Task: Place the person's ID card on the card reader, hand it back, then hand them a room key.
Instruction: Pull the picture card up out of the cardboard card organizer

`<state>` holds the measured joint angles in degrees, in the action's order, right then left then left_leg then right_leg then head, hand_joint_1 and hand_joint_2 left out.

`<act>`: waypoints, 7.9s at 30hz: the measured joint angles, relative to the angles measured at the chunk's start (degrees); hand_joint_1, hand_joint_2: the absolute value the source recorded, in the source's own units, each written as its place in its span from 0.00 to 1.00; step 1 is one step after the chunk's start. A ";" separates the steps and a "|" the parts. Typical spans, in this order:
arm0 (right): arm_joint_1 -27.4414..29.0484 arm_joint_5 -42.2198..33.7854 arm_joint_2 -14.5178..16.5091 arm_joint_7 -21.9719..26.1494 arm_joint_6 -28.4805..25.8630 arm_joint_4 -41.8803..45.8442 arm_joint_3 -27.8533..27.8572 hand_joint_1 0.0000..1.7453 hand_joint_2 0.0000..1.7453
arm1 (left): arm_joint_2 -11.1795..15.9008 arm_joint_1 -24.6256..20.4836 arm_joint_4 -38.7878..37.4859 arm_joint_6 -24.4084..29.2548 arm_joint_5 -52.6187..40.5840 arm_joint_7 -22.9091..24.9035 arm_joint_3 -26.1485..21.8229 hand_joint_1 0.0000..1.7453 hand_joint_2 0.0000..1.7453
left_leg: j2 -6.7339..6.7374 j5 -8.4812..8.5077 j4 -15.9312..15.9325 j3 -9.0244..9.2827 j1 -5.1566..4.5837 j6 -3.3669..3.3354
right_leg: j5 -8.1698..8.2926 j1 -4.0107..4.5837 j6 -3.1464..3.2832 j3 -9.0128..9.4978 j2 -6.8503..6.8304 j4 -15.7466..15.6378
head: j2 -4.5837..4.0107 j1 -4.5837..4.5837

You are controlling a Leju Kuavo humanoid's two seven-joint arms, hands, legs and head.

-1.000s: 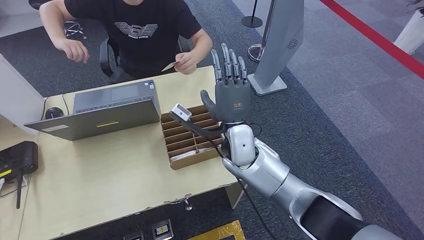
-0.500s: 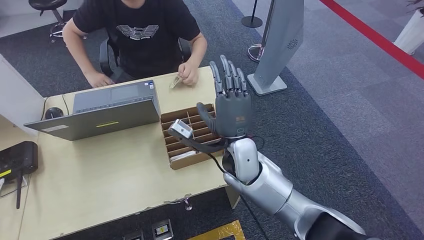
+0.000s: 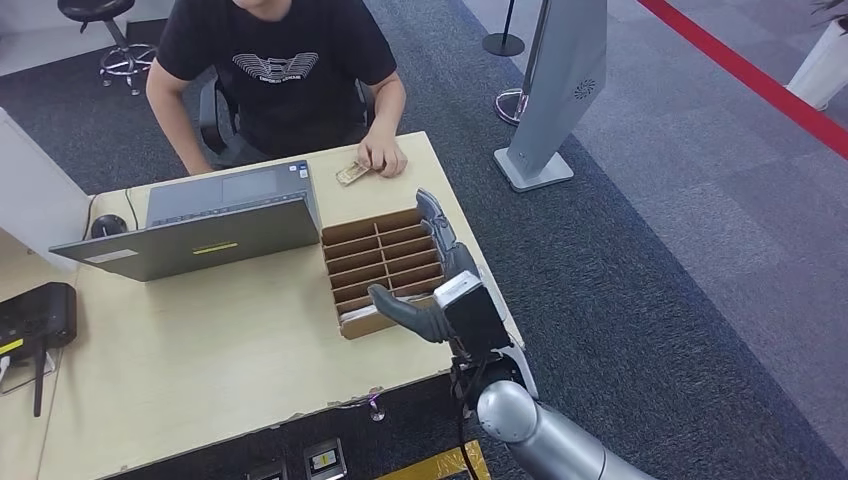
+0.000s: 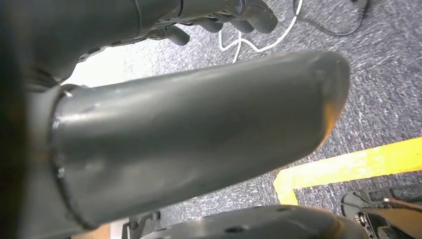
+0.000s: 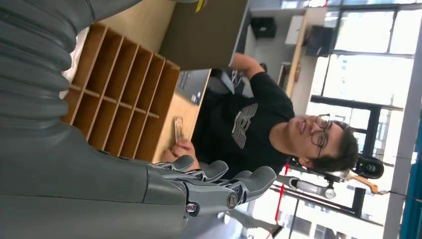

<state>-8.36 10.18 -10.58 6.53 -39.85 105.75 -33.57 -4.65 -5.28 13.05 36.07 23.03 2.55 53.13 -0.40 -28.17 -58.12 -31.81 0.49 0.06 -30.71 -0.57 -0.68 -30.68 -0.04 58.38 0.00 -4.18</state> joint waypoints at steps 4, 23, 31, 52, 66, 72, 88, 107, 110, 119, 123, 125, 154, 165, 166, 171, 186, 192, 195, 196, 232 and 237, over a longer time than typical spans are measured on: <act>0.58 -10.84 -1.12 5.31 0.55 1.20 -0.75 0.00 1.00 | 0.22 0.10 0.00 0.52 1.48 -0.11 -0.02 0.00 0.00 | 0.03 0.00 0.00 0.00 0.00 0.00 | 0.00 0.00 0.00 0.00 0.01 0.00 | 0.00 0.01; -2.18 -5.09 -2.60 5.08 1.28 -0.69 -7.33 0.00 1.00 | 0.34 0.16 0.00 2.12 4.67 -0.14 -0.02 0.00 0.00 | 0.02 0.00 0.01 -0.04 0.01 0.00 | 0.00 0.01 0.00 0.01 -0.01 0.01 | 0.00 0.00; -3.98 10.06 0.22 0.10 0.37 -7.26 -11.44 0.00 1.00 | 0.28 0.11 0.00 2.04 4.68 -0.14 -0.02 0.00 0.00 | -0.02 0.00 0.01 -0.05 0.02 0.00 | 0.00 0.03 0.00 0.00 -0.05 0.01 | 0.00 0.00; -3.23 79.00 7.01 -27.49 0.16 -20.71 -11.47 0.00 1.00 | 0.30 0.07 0.00 0.98 3.98 -0.16 3.08 0.00 0.00 | -0.01 0.00 0.01 -0.05 0.01 0.00 | 0.00 0.02 0.00 -0.02 0.00 0.01 | 0.00 -0.02; -14.68 79.92 -1.27 -46.40 4.20 -25.13 -20.24 0.00 1.00 | 0.73 -0.09 0.00 1.00 5.39 -0.16 5.29 0.00 0.00 | 0.08 0.02 0.00 -0.06 0.00 -0.02 | 0.03 0.00 -0.02 -0.07 0.03 0.01 | 0.00 -0.01; -20.07 79.91 -5.72 -46.45 10.20 -25.22 -22.54 0.00 1.00 | 0.76 -0.13 0.00 1.20 6.10 -0.16 5.93 0.00 0.00 | 0.07 0.02 -0.01 -0.05 -0.01 -0.02 | 0.03 -0.01 -0.02 -0.06 0.03 0.01 | 0.00 -0.02; -23.70 79.96 -12.15 -46.52 20.25 -21.03 -28.67 0.00 1.00 | 0.85 -0.15 0.00 1.19 8.72 -0.83 7.13 0.00 0.00 | 0.08 0.02 -0.01 -0.06 0.00 -0.02 | 0.03 0.00 -0.02 -0.08 0.03 0.01 | 0.00 -0.01; -20.20 65.23 -15.06 -27.88 57.14 16.32 -29.64 0.00 1.00 | 1.34 -0.07 0.00 2.76 16.90 -2.45 7.13 0.00 0.00 | 0.12 0.02 0.00 -0.07 0.00 -0.02 | 0.03 0.00 -0.03 -0.11 0.04 0.01 | 0.00 0.00; -20.76 61.21 -15.16 -28.53 57.49 18.61 -29.64 0.00 1.00 | 1.34 -0.08 0.00 2.94 17.24 -2.47 7.13 0.00 0.00 | 0.12 0.04 0.00 -0.06 -0.01 -0.04 | 0.04 -0.01 -0.03 -0.09 0.04 0.01 | 0.00 0.00; -20.61 56.21 -15.91 -31.01 50.52 18.51 -28.93 0.00 1.00 | 1.34 -0.15 0.00 2.97 17.38 -2.79 7.13 0.00 0.00 | 0.11 0.04 -0.01 -0.07 -0.01 -0.05 | 0.05 -0.01 -0.04 -0.09 0.04 0.01 | 0.00 0.01; -19.74 55.83 -16.20 -31.68 44.59 16.45 -27.85 0.00 1.00 | 1.34 -0.18 0.00 2.99 17.38 -2.79 7.13 0.00 0.00 | 0.11 0.04 -0.01 -0.08 -0.01 -0.05 | 0.05 -0.01 -0.04 -0.09 0.04 0.01 | 0.00 0.01; -19.28 54.99 -16.21 -31.77 42.23 15.17 -27.20 0.00 1.00 | 1.33 -0.19 0.00 3.07 17.38 -2.79 7.13 0.00 0.00 | 0.11 0.04 0.00 -0.08 -0.01 -0.05 | 0.05 0.00 -0.04 -0.09 0.03 0.01 | 0.00 0.01; -11.30 47.48 -15.45 -30.65 29.55 -5.65 -20.05 0.00 1.00 | 1.04 -0.41 0.00 3.98 17.86 -2.32 7.13 0.00 0.00 | 0.07 0.04 -0.01 -0.11 -0.01 -0.05 | 0.05 -0.01 -0.04 -0.09 0.01 0.01 | 0.00 0.01; -10.77 47.33 -15.09 -30.77 30.44 -7.03 -19.18 0.00 1.00 | 1.04 -0.42 0.00 3.90 17.79 -2.28 7.13 0.00 0.00 | 0.07 0.04 -0.01 -0.10 -0.01 -0.05 | 0.05 -0.01 -0.04 -0.09 0.01 0.01 | 0.00 0.01; -10.72 47.35 -15.06 -30.82 30.51 -7.16 -19.14 0.00 1.00 | 1.04 -0.42 0.00 3.87 17.79 -2.28 7.13 0.00 0.00 | 0.07 0.04 -0.01 -0.10 -0.01 -0.05 | 0.05 -0.01 -0.04 -0.09 0.01 0.01 | 0.00 0.01; -10.23 48.03 -14.97 -31.52 31.03 -7.66 -18.91 0.00 1.00 | 1.04 -0.42 0.00 3.59 17.72 -2.28 7.17 0.00 0.00 | 0.07 0.04 -0.01 -0.10 -0.01 -0.05 | 0.05 -0.01 -0.04 -0.09 0.02 0.01 | 0.00 0.01; -7.35 63.70 -14.95 -38.86 24.82 -8.14 -16.55 0.00 1.00 | 1.04 -0.43 0.00 4.00 18.26 -1.60 7.28 0.00 0.00 | 0.07 0.04 -0.01 -0.09 -0.01 -0.05 | 0.05 -0.01 -0.04 -0.09 0.02 0.01 | 0.00 0.00; -5.55 70.05 -14.95 -41.69 19.05 -9.02 -13.88 0.00 1.00 | 1.04 -0.45 0.00 4.00 17.74 -1.04 7.82 0.00 0.00 | 0.08 0.04 -0.01 -0.09 -0.01 -0.05 | 0.05 -0.01 -0.04 -0.09 0.02 0.00 | 0.00 0.00; -4.80 71.44 -14.93 -42.36 17.82 -9.44 -12.81 0.00 1.00 | 1.04 -0.45 0.00 4.00 17.69 -0.80 8.27 0.00 0.00 | 0.08 0.04 -0.01 -0.09 -0.01 -0.05 | 0.05 -0.01 -0.04 -0.09 0.02 0.00 | 0.00 0.01; -4.63 71.68 -14.92 -42.43 17.67 -9.58 -12.54 0.00 1.00 | 1.04 -0.45 0.00 4.00 17.69 -0.76 8.38 0.00 0.00 | 0.08 0.04 -0.01 -0.09 -0.01 -0.05 | 0.05 -0.01 -0.04 -0.09 0.02 0.00 | 0.00 0.01; -6.50 65.41 -7.74 -38.79 13.65 -23.26 -13.58 0.00 1.00 | 0.99 -0.71 0.00 4.01 14.60 -0.75 8.50 0.00 0.00 | 0.07 0.04 0.00 -0.11 -0.01 -0.05 | 0.05 -0.01 -0.04 -0.10 0.02 0.01 | 0.00 -0.01; -6.49 65.57 -7.76 -40.22 12.62 -24.35 -13.05 0.00 1.00 | 1.01 -0.70 0.00 4.01 14.30 -0.75 8.50 0.00 0.00 | 0.07 0.04 0.00 -0.10 -0.01 -0.05 | 0.05 -0.01 -0.04 -0.10 0.02 0.01 | 0.00 0.01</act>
<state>-14.84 75.75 -18.34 -33.69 -27.22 81.40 -46.62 -3.63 -5.97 13.05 40.08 37.33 1.79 61.64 -0.33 -28.13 -58.12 -31.91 0.48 0.01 -30.66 -0.57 -0.73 -30.78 -0.02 58.38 0.00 -4.17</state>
